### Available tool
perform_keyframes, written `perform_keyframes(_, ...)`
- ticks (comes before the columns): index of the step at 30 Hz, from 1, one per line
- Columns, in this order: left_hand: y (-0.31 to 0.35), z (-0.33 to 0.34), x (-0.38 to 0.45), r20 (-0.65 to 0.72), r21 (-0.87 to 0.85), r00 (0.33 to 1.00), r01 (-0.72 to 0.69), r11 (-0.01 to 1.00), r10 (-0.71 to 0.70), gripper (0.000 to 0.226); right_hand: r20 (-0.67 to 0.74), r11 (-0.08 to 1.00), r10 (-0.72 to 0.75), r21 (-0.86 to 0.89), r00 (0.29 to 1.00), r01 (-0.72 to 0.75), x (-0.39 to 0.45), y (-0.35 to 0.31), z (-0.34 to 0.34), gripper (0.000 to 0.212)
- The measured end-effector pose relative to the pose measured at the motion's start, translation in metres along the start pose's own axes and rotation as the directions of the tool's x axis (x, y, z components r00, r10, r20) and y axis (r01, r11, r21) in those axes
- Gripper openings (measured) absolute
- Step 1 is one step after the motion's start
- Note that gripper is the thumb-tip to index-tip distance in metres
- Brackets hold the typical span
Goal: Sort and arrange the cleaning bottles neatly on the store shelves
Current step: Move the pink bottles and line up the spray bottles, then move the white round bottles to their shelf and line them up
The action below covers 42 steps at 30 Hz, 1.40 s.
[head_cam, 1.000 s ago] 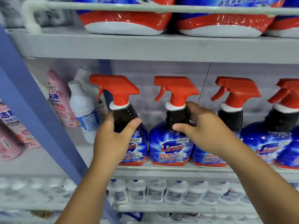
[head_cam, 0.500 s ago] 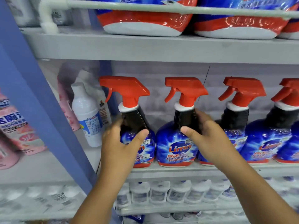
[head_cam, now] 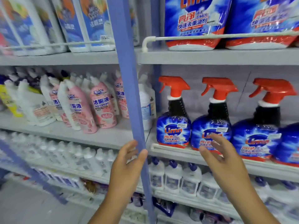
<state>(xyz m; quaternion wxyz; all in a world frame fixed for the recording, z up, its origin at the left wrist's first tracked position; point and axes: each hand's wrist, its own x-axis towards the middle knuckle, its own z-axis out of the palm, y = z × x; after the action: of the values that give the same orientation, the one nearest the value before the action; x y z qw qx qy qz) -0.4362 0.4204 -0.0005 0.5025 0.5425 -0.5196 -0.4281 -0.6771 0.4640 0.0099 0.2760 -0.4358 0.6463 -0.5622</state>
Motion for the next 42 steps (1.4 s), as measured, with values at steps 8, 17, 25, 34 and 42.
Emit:
perform_keyframes(8,0.002,-0.091,-0.014,-0.122,0.057,0.991,0.068,0.996,-0.061,0.044,0.309,0.991,-0.009,0.131,0.951,-0.033,-0.050,-0.017,0.069,0.040)
perform_keyframes(17,-0.022,-0.179,0.052,-0.146,0.054,0.984,0.111,0.992,-0.102,0.051,0.392,0.994,0.000,0.101,0.920,-0.043,-0.049,-0.034,0.183,0.033)
perform_keyframes(25,-0.043,-0.244,0.164,0.027,0.046,0.995,0.095,0.994,-0.096,0.033,0.231,0.997,0.063,0.034,0.971,-0.073,-0.018,-0.048,0.302,0.032)
perform_keyframes(34,-0.058,-0.309,0.255,0.004,-0.021,1.000,0.019,1.000,-0.019,0.021,-0.188,0.987,0.121,-0.082,0.975,-0.138,0.032,-0.051,0.342,0.049)
perform_keyframes(42,-0.061,-0.313,0.264,0.023,-0.059,1.000,0.004,0.998,-0.002,0.019,-0.530,0.990,0.045,-0.087,0.847,-0.108,0.115,-0.059,0.328,0.051)
